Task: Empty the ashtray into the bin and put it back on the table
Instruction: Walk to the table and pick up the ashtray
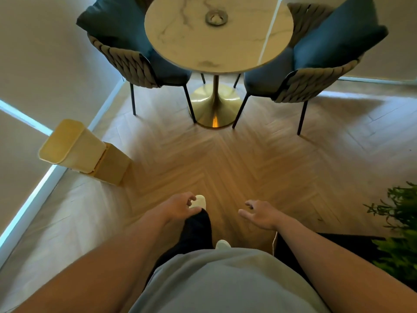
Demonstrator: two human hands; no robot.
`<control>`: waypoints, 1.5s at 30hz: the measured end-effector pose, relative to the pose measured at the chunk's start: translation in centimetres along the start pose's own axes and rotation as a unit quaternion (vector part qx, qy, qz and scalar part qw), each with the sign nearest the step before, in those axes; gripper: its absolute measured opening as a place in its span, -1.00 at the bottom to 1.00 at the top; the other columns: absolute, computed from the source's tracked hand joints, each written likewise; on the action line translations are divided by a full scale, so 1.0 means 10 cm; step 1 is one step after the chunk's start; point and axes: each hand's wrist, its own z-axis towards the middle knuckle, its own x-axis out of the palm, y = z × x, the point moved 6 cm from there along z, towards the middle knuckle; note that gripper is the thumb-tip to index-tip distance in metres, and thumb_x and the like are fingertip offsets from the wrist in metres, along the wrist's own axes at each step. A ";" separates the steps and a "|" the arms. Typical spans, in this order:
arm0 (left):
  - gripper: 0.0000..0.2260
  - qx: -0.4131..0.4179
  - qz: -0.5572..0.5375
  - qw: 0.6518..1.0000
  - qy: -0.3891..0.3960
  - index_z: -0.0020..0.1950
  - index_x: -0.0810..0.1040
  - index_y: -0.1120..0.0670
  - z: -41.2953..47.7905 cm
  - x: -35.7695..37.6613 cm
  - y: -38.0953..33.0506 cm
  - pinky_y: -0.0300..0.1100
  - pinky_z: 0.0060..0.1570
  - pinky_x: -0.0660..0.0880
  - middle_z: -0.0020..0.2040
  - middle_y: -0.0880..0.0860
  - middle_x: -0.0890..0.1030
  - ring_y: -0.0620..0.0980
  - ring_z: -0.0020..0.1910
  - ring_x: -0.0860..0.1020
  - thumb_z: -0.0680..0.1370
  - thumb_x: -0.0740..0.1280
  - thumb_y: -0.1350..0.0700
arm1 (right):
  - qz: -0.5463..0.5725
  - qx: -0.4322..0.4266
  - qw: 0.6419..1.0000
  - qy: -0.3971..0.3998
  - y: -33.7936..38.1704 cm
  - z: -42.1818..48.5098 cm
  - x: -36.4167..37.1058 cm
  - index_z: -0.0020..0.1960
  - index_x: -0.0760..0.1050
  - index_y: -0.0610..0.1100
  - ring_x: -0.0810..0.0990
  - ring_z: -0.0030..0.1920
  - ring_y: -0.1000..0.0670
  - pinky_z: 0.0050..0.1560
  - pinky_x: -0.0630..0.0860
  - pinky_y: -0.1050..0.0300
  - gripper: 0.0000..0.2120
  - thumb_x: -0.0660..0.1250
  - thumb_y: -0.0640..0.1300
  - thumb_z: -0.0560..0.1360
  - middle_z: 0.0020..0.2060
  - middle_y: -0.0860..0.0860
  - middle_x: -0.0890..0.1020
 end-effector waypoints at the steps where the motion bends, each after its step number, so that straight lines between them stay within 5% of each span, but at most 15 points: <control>1: -0.52 0.002 0.000 1.000 0.002 0.42 0.42 0.06 0.09 -0.09 -0.02 0.01 0.30 0.48 0.29 0.07 0.55 0.03 0.24 0.54 0.56 0.34 -0.13 | 0.003 0.001 1.000 -0.002 0.04 0.08 -0.08 0.52 0.22 -0.10 0.36 0.45 -0.14 0.41 0.36 -0.13 -0.26 0.21 0.31 0.50 0.48 -0.12 0.37; 19: -0.51 0.035 0.056 0.997 0.039 0.41 0.41 0.08 1.62 -2.07 -0.21 -0.06 0.24 0.48 0.28 0.11 0.57 0.05 0.22 0.56 0.56 0.34 -0.13 | 0.060 0.011 0.998 -0.031 1.11 1.46 -1.60 0.54 0.19 -0.11 0.35 0.46 -0.13 0.40 0.35 -0.06 -0.29 0.20 0.27 0.54 0.51 -0.10 0.34; 25: -0.50 0.043 0.080 0.995 0.044 0.41 0.42 0.09 1.99 -2.46 -0.38 -0.01 0.25 0.50 0.27 0.11 0.58 0.04 0.20 0.57 0.56 0.34 -0.13 | 0.075 0.005 0.997 -0.026 1.29 1.80 -1.96 0.42 0.37 -0.11 0.52 0.26 -0.10 0.28 0.47 -0.07 -0.43 0.22 0.22 0.54 0.33 -0.13 0.52; 29: -0.52 0.038 0.074 0.996 0.037 0.41 0.42 0.09 2.25 -2.69 -0.52 -0.06 0.23 0.50 0.27 0.11 0.58 0.03 0.20 0.56 0.56 0.35 -0.12 | 0.081 0.015 0.996 -0.030 1.29 2.05 -2.27 0.53 0.21 -0.10 0.43 0.39 -0.13 0.31 0.41 -0.02 -0.32 0.23 0.22 0.54 0.46 -0.11 0.40; 45: -0.49 0.023 0.008 1.000 0.009 0.46 0.38 0.11 3.26 -3.67 -1.76 -0.10 0.24 0.46 0.34 0.14 0.52 0.07 0.26 0.52 0.59 0.31 -0.11 | 0.017 -0.043 0.998 -0.029 1.37 3.02 -4.12 0.53 0.21 -0.11 0.39 0.44 -0.10 0.35 0.35 -0.01 -0.25 0.21 0.31 0.51 0.49 -0.08 0.38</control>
